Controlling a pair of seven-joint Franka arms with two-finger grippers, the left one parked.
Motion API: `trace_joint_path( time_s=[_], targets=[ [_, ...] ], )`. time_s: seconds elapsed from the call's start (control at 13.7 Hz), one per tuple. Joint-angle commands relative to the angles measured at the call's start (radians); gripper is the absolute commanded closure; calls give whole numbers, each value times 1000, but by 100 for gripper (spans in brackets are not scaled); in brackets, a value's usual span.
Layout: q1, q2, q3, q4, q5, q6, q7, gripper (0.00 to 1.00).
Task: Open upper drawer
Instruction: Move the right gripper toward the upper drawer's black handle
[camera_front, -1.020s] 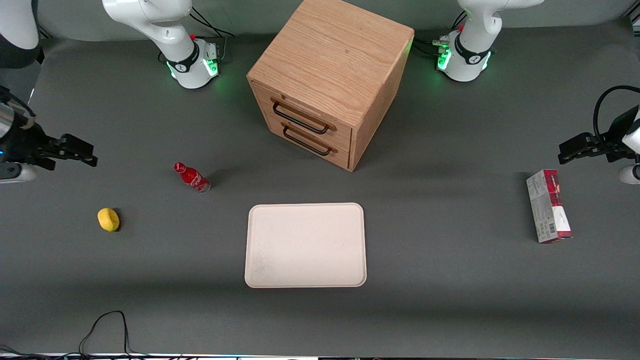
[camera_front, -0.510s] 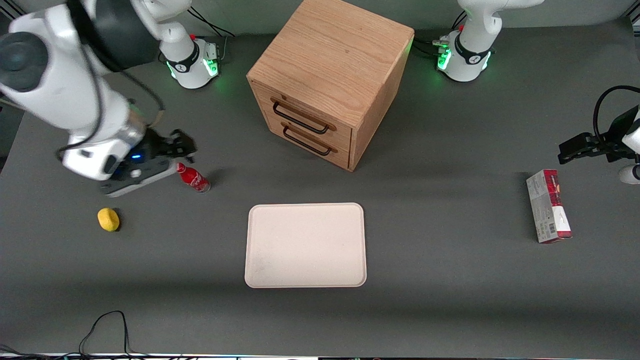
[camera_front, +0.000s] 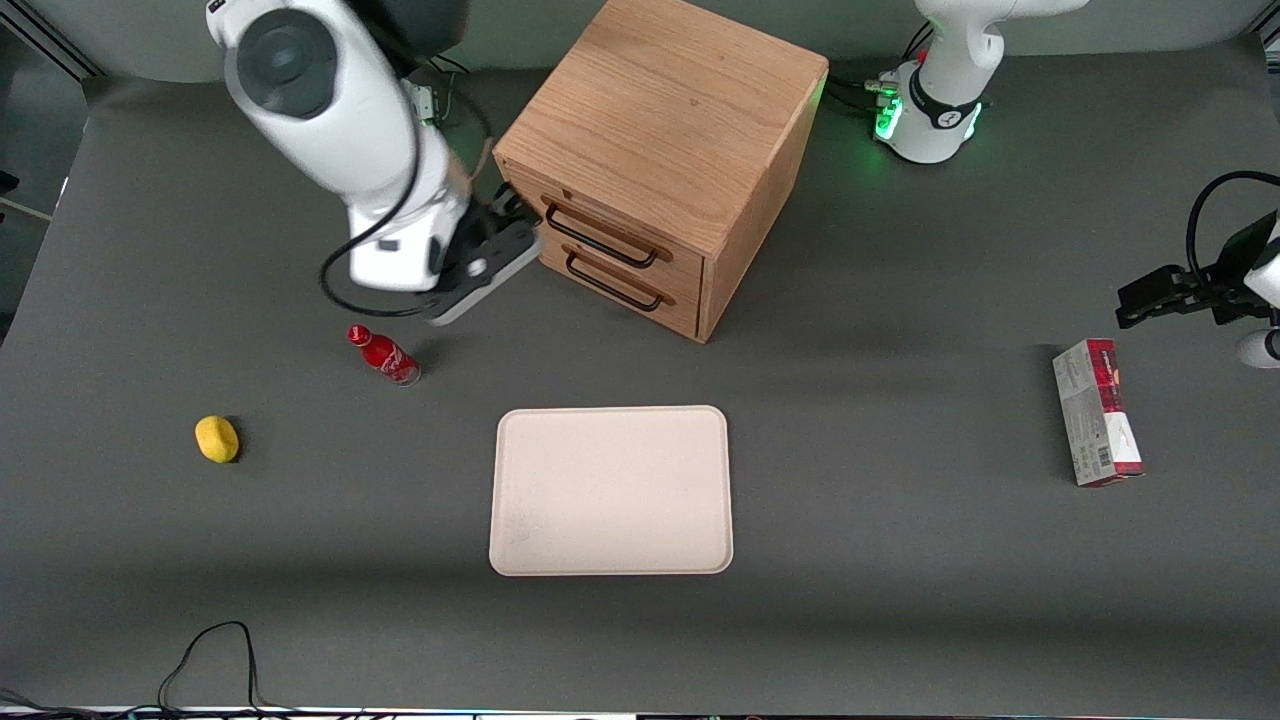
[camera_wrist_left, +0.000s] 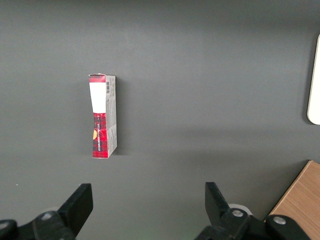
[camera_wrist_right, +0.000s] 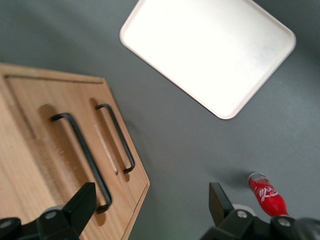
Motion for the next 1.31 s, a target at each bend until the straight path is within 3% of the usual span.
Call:
trace_joint_path(
  time_s=[0.0,0.22,0.58,0.73,1.24],
  targets=[
    [104,29,-12,27,-51,6,-10,0],
    [140,41,-10,27,-46,8,-15,0],
    [131,43,-12,18,-11,6,-211,0],
    [128,43,-21,16,88,-4,-243,0],
    [125,32,-45,-57,84,37,-314,0]
  ],
)
